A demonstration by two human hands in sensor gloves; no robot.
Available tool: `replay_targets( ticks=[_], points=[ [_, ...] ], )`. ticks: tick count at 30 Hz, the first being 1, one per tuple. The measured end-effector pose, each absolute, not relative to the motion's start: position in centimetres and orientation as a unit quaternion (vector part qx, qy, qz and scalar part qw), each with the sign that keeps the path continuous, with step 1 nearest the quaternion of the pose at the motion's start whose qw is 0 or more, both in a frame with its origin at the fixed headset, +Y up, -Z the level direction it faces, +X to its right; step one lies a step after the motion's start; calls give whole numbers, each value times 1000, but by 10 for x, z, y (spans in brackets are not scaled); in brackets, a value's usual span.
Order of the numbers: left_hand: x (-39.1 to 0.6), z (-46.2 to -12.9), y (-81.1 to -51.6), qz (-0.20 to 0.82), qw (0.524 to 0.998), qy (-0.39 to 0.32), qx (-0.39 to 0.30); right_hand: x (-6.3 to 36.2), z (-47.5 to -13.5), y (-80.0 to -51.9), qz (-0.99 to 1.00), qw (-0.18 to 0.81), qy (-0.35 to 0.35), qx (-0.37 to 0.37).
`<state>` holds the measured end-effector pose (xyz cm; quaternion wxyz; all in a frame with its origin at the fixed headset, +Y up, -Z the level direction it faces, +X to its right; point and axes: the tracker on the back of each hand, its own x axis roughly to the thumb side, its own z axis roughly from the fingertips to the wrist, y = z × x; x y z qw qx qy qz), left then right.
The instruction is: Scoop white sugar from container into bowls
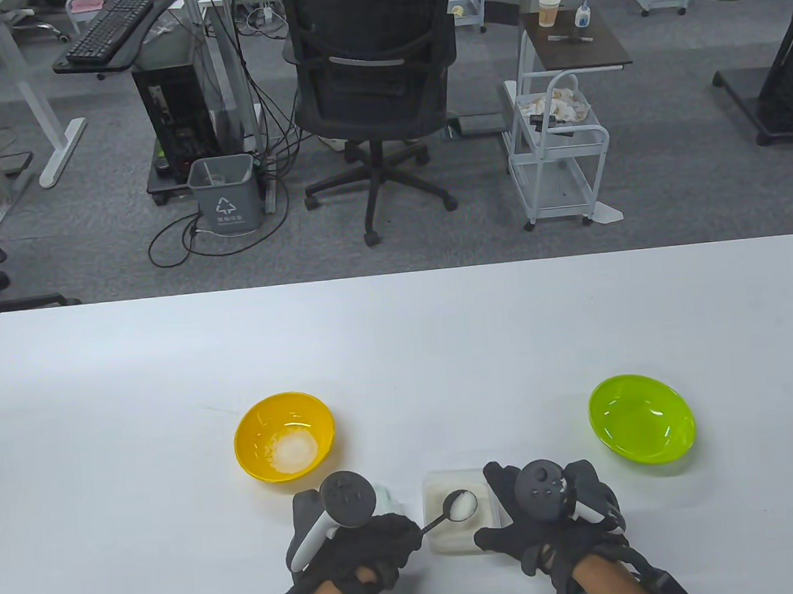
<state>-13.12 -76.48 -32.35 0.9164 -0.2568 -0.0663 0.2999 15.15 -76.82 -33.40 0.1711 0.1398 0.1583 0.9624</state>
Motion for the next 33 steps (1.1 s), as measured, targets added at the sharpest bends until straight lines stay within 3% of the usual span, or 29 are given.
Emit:
replay_targets(
  ticks=[11, 33],
  points=[
    [-154, -328, -756, 368, 897, -38, -242, 152, -334, -768, 962, 170, 159, 140],
    [-253, -348, -752, 458, 864, 96, -187, 152, -334, -768, 963, 167, 159, 140]
  ],
)
